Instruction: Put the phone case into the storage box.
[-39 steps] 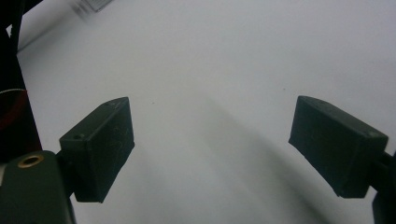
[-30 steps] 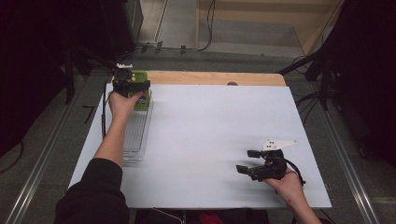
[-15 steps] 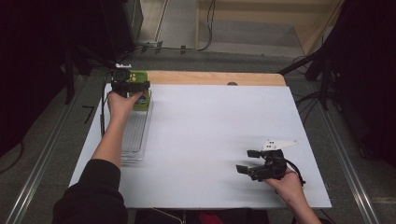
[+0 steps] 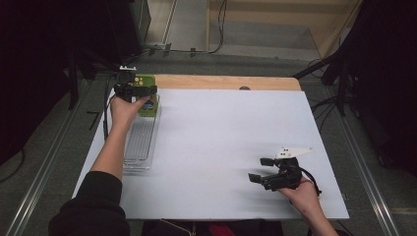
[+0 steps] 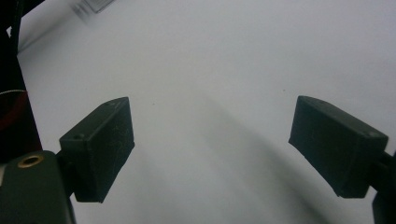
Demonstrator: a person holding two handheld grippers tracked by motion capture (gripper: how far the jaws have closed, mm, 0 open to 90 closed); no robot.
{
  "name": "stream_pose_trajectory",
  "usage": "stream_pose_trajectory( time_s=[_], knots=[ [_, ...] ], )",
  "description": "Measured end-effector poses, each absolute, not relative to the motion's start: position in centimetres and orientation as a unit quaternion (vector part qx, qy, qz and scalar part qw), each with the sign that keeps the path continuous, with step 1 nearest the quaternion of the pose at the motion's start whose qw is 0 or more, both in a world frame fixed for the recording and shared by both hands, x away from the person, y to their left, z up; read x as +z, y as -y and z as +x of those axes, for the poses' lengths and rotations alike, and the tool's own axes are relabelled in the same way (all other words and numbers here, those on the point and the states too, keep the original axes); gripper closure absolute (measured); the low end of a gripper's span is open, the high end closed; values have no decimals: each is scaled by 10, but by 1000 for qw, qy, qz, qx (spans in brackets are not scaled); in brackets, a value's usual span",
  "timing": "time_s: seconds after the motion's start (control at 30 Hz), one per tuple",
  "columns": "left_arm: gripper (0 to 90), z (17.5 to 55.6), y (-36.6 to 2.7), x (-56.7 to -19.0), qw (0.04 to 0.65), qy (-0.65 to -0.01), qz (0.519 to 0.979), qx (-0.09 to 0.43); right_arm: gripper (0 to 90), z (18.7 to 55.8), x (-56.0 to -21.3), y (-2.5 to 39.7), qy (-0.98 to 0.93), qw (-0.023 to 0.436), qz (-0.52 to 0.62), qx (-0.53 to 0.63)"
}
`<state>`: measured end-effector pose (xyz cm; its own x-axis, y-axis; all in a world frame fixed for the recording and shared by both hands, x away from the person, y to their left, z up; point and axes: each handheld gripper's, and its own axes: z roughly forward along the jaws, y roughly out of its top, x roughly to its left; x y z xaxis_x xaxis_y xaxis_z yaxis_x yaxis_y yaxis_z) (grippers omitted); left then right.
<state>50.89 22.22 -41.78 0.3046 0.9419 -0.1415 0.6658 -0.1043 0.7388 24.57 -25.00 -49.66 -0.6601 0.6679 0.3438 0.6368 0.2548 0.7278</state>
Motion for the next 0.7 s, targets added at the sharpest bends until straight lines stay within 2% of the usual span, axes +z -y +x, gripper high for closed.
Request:
stream_pose_trajectory(
  time_s=[0.7],
  knots=[
    [22,481,-229,-405,359,-556,738,133,118,244,-497,251,-791,18,414,450]
  ],
)
